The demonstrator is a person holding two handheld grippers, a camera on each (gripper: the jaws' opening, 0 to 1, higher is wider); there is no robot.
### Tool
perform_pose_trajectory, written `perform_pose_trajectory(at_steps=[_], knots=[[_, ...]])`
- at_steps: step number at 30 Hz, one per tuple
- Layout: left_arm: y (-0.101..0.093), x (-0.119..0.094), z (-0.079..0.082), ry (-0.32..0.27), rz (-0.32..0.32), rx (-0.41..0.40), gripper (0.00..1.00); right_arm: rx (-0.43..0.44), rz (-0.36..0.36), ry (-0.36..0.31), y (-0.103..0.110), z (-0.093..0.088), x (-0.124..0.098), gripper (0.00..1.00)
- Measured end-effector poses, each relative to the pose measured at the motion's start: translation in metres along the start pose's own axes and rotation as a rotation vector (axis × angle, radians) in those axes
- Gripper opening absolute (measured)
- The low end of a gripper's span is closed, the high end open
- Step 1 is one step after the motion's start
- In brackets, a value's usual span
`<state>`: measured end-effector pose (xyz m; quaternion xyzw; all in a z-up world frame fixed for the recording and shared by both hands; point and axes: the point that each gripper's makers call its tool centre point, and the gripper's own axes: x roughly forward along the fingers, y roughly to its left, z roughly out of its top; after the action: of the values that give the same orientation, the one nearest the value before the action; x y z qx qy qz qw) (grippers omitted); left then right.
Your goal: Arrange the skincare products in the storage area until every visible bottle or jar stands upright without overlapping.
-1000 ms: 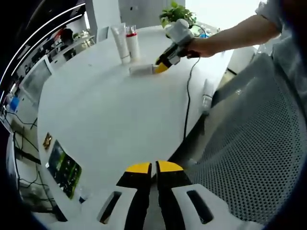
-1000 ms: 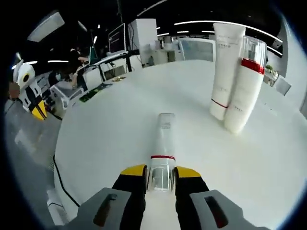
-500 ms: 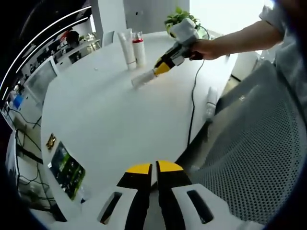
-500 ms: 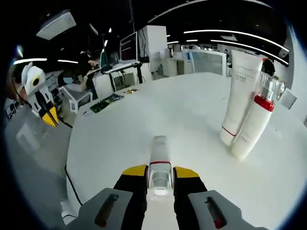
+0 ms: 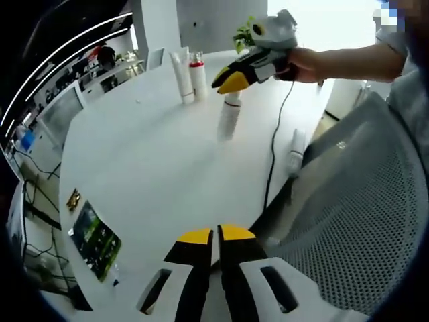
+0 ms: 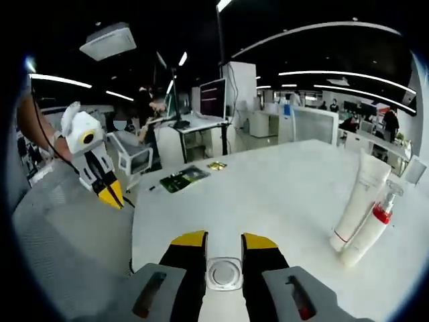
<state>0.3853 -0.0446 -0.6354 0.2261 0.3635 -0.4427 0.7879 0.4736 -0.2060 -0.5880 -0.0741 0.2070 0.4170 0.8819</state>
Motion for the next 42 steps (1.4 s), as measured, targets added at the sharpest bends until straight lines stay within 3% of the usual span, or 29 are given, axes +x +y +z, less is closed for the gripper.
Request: perform_pose_trajectory(at_steps=[6,9,11,16,21,25,27,29,31,35,42], knots=[[-0.003,-0.002,0.007,-0.036,-0.009,0.000,0.00,-0.079,0.011,-0.013,0.024,0.009,-0.012,0.12],[-0.003,-0.008,0.023,-0.127,-0.012,-0.027,0.00,-0.113,0.012,-0.018,0.035,0.013,-0.017,0.12],[-0.004,-0.009,0.023,-0.129,-0.019,-0.035,0.01,-0.131,0.023,-0.017,0.043,0.013,-0.020,0.12],[-0.010,-0.007,0.027,-0.147,-0.041,-0.027,0.10,-0.177,0.037,0.007,0.065,0.007,-0.024,0.12],[-0.013,-0.007,0.033,-0.182,-0.052,-0.035,0.25,-0.190,0.036,0.013,0.079,0.004,-0.026,0.12],[-0.019,-0.006,0.033,-0.173,-0.076,-0.034,0.27,-0.199,0.026,0.044,0.084,-0.005,-0.026,0.12],[-0.023,-0.004,0.031,-0.166,-0.088,-0.018,0.26,-0.252,0.032,0.076,0.089,-0.009,-0.026,0.12],[-0.024,0.000,0.021,-0.108,-0.097,-0.018,0.24,-0.258,0.038,0.076,0.091,-0.008,-0.024,0.12],[-0.024,0.000,0.020,-0.102,-0.100,-0.028,0.24,-0.272,0.048,0.098,0.089,-0.011,-0.021,0.12],[-0.025,0.000,0.020,-0.098,-0.101,-0.018,0.24,-0.239,0.082,0.064,0.090,-0.002,-0.019,0.11],[-0.025,-0.001,0.022,-0.114,-0.106,-0.020,0.25,-0.237,0.146,0.077,0.089,0.012,-0.015,0.11]])
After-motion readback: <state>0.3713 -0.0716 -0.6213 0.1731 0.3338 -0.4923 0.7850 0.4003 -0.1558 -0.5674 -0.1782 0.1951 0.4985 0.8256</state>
